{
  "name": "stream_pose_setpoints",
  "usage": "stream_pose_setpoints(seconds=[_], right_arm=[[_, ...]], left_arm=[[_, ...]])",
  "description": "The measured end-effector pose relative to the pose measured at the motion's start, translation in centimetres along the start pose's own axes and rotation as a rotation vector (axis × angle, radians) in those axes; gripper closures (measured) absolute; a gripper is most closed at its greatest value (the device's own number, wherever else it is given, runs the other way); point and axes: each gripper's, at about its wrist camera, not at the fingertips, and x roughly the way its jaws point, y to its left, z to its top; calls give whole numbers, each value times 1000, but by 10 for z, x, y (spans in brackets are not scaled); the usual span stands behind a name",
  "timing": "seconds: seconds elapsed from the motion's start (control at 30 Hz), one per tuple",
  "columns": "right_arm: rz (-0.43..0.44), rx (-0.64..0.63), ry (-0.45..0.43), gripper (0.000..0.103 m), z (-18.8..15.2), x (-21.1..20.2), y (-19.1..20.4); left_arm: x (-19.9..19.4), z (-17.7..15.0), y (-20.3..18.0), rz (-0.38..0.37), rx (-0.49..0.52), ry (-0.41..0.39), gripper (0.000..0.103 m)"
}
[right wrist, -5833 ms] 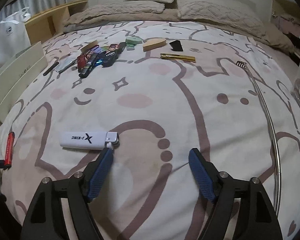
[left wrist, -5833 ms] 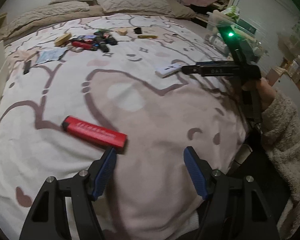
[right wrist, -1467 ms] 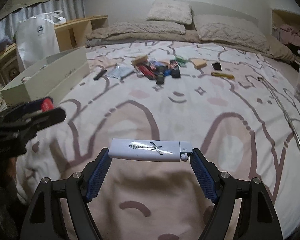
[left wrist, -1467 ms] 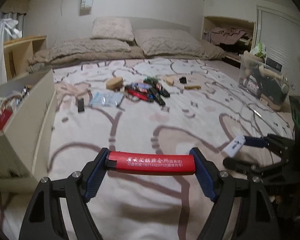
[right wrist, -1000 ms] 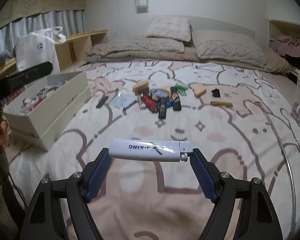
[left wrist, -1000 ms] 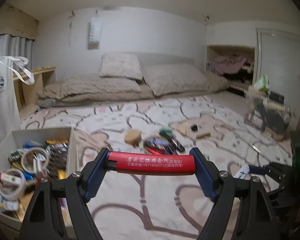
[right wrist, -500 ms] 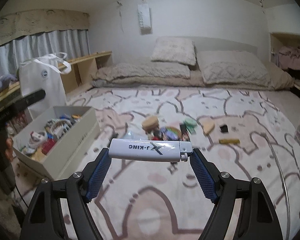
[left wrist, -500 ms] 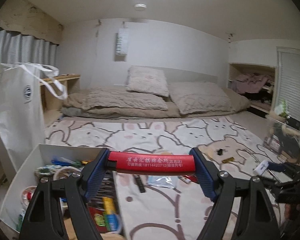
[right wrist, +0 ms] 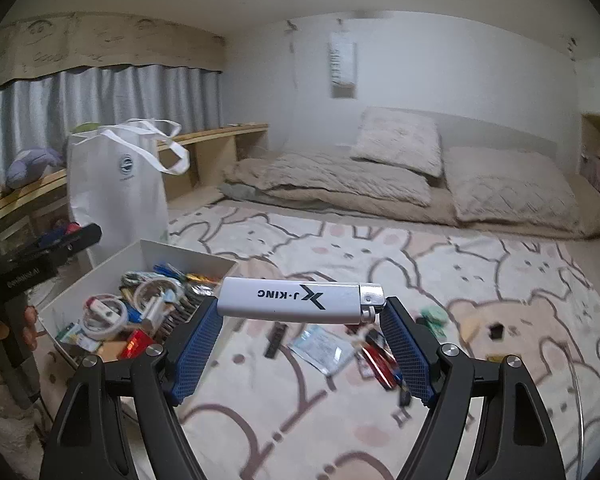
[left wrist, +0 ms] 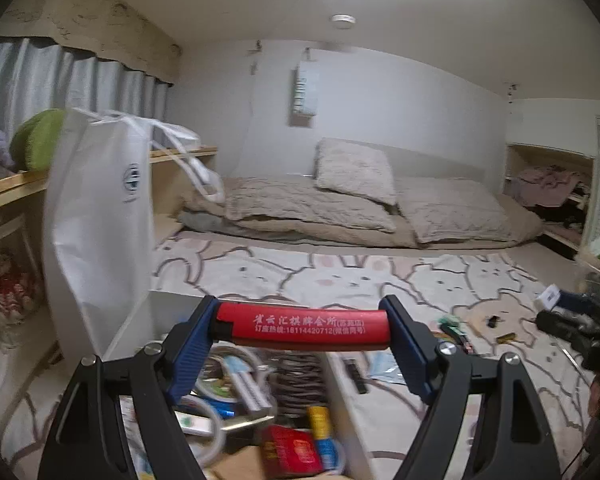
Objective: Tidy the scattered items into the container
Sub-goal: 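Carry the red lighter and J-KING lighter over the white box with both grippers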
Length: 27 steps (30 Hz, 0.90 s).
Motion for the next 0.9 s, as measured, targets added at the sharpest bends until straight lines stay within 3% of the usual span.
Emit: stream_pose_setpoints(seconds=[0.5,0.9], right_arm=[[144,-107,1,22,33,61,82],[240,-196,43,22,55,111,142]], left_arm=[[6,-9,88,141,-120,51,22],[20,-20,112,143,-174,89,22]])
